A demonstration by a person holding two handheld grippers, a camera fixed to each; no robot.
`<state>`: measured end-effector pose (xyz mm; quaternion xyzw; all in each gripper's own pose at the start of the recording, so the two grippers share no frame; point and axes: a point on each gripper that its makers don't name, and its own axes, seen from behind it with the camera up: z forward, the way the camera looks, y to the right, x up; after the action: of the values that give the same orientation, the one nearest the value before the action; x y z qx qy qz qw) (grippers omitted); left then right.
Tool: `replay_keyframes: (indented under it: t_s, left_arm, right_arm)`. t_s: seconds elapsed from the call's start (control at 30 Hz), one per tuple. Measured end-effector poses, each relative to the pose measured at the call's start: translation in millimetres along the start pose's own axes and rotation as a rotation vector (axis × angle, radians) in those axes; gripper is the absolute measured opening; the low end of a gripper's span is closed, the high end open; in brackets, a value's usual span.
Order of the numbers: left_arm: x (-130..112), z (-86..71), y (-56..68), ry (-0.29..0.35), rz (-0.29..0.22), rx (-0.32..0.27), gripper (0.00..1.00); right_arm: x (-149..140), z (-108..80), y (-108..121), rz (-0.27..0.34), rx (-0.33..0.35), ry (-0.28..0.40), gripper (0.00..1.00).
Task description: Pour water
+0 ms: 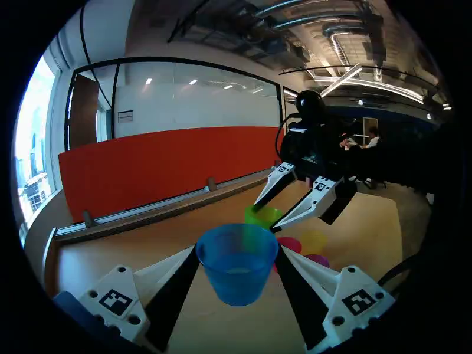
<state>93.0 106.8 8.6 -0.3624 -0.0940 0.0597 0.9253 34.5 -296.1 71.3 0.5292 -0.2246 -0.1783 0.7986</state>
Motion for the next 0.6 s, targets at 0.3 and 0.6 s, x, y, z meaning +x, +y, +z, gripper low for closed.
replay_keyframes:
  t_s: [0.3, 0.6]
  left_arm:
    - [6.4, -0.8, 10.9, 0.014, 0.001, -0.007, 0.87]
    - [13.8, -1.6, 19.6, 0.031, 0.003, -0.010, 0.87]
  right_arm:
    - [15.9, -22.0, -9.0, 0.024, -0.029, 0.087, 0.94]
    - [30.3, -43.7, -15.5, 0.029, -0.058, 0.168, 0.94]
